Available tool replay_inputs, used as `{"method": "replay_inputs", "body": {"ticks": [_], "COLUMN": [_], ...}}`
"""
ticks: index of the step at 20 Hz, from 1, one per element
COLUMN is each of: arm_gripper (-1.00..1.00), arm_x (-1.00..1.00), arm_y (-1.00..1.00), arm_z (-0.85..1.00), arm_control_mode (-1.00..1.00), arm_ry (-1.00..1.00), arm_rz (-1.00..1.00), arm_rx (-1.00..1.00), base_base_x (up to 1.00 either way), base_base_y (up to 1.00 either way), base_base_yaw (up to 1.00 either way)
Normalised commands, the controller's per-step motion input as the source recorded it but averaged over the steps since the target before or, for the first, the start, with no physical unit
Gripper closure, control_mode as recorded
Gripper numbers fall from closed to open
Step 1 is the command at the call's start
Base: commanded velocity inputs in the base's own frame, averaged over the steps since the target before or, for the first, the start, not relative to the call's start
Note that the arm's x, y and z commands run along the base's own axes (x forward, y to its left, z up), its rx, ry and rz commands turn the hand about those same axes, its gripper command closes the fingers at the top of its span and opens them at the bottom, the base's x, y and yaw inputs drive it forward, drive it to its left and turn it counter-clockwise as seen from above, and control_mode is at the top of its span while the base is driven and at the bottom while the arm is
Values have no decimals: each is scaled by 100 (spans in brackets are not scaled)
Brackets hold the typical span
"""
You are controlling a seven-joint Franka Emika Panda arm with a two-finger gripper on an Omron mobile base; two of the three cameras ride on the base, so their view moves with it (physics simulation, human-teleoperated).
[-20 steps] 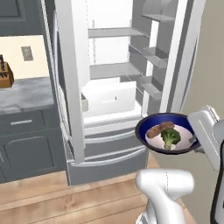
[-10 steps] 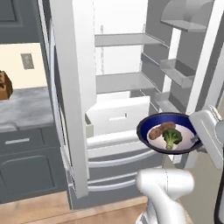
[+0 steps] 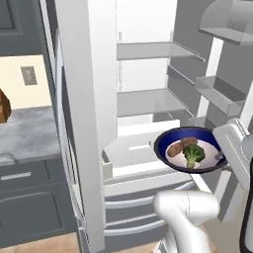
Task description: Place the bowl with the potato and broccoli on the second highest shelf of the fridge. Place the bowl with the chicken drumstick and fish on the top shelf of the fridge.
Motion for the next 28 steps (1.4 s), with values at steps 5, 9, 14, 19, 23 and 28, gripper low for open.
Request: {"method": "replay_inputs", "body": {"ticks": [5, 9, 14, 19, 23, 28], "arm_gripper": [100, 100, 100, 100, 100, 100], "arm_x": [0, 0, 19, 100, 100, 100], "arm_y": [0, 0, -1, -4, 0, 0], "arm_z": [0, 0, 0, 5, 13, 0], "arm_control_mode": [100, 100, -100, -100, -100, -100], "arm_ry": [0, 0, -2, -7, 0, 1], "arm_rz": [0, 0, 0, -2, -9, -4], "arm_rx": [0, 0, 0, 2, 5, 7], "base_base_x": [62, 66, 73, 0, 0, 0], "base_base_y": [40, 38, -21, 0, 0, 0], "base_base_yaw": [0, 0, 0, 0, 0, 0]}}
